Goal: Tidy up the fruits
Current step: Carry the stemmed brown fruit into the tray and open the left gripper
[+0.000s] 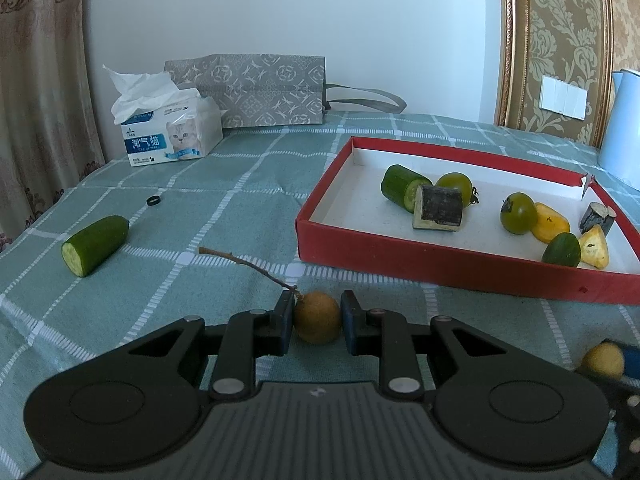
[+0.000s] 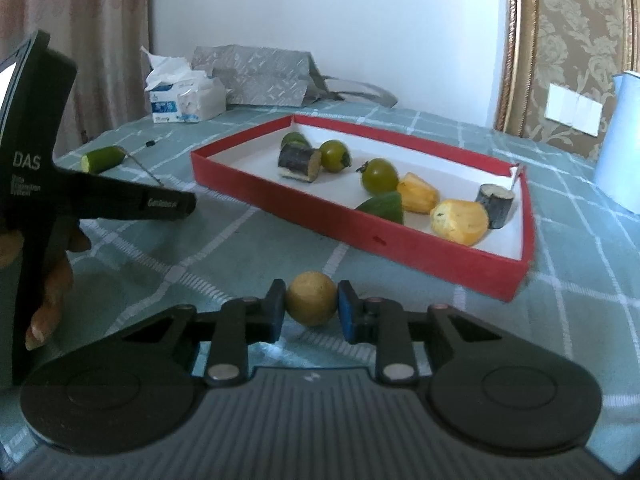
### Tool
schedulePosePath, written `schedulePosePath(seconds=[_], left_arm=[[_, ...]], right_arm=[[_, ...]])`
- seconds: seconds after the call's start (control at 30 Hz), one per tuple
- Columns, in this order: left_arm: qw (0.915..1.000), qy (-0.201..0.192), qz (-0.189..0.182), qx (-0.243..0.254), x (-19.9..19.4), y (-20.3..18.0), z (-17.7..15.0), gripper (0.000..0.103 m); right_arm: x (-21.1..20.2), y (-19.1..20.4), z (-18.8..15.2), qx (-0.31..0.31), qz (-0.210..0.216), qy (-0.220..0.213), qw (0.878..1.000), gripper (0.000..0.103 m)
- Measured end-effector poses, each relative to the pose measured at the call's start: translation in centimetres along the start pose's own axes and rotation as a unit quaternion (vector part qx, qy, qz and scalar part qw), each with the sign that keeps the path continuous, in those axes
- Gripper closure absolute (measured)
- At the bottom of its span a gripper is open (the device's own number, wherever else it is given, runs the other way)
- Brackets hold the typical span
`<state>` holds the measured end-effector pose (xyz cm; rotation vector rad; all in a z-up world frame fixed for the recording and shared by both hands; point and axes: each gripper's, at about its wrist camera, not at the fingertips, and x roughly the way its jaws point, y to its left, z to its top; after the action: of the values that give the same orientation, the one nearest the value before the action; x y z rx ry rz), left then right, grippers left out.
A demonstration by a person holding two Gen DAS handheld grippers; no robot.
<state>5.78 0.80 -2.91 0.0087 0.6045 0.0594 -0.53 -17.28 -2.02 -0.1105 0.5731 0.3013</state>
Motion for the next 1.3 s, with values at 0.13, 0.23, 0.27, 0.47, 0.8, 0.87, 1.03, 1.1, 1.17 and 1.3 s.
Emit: schedulePosePath(seconds=[0.13, 0.23, 0.27, 0.47, 0.8, 0.87, 1.03, 1.1, 1.17, 1.3], left_arm=[[1.0000, 0.000, 0.000, 0.000, 0.0, 0.0, 0.0, 0.079], [1.0000, -0.001, -0.002, 0.001, 0.0, 0.0, 0.0, 0.079], [1.0000, -0.001, -0.005, 0.000, -0.1, 0.0, 0.0, 0.079], [0.9999, -0.005, -0.011, -0.001, -0.3, 0.1, 0.1, 0.079], [0.9996, -0.019, -0.014, 0.017, -0.5, -1.3, 1.2, 0.079], [0.9994, -0.021, -0.017, 0.020, -0.4, -1.8, 1.4, 0.079], [0.9990, -0.029, -0.024, 0.022, -0.3, -2.4, 2.0, 0.079], [0.9989, -0.030, -0.027, 0.025, -0.3, -2.8, 2.5, 0.078], [0.9981, -0.043, -0.031, 0.032, -0.2, -3.3, 3.0, 0.079], [0.9967, -0.053, -0.050, 0.035, -0.3, -4.1, 4.1, 0.079]], right_arm=[[-0.9, -0.2, 0.0, -0.003, -0.022, -0.029, 0.999, 0.077], [-1.3, -0.6, 0.3, -0.003, -0.032, -0.042, 0.999, 0.077], [-1.2, -0.6, 0.3, -0.004, -0.035, -0.042, 0.998, 0.077], [-1.2, -0.9, 0.2, 0.005, -0.026, -0.038, 0.999, 0.077], [-0.8, -1.2, -0.1, 0.015, -0.016, -0.020, 1.000, 0.077], [-0.7, -1.1, -0.1, 0.013, -0.013, -0.016, 1.000, 0.077], [-0.5, -1.2, -0.2, 0.015, -0.011, -0.009, 1.000, 0.077], [-0.5, -1.3, -0.2, 0.017, -0.012, -0.008, 1.000, 0.077], [-0.4, -1.3, -0.2, 0.018, -0.009, -0.004, 1.000, 0.077], [-0.3, -1.6, -0.3, 0.025, -0.007, 0.000, 1.000, 0.077]])
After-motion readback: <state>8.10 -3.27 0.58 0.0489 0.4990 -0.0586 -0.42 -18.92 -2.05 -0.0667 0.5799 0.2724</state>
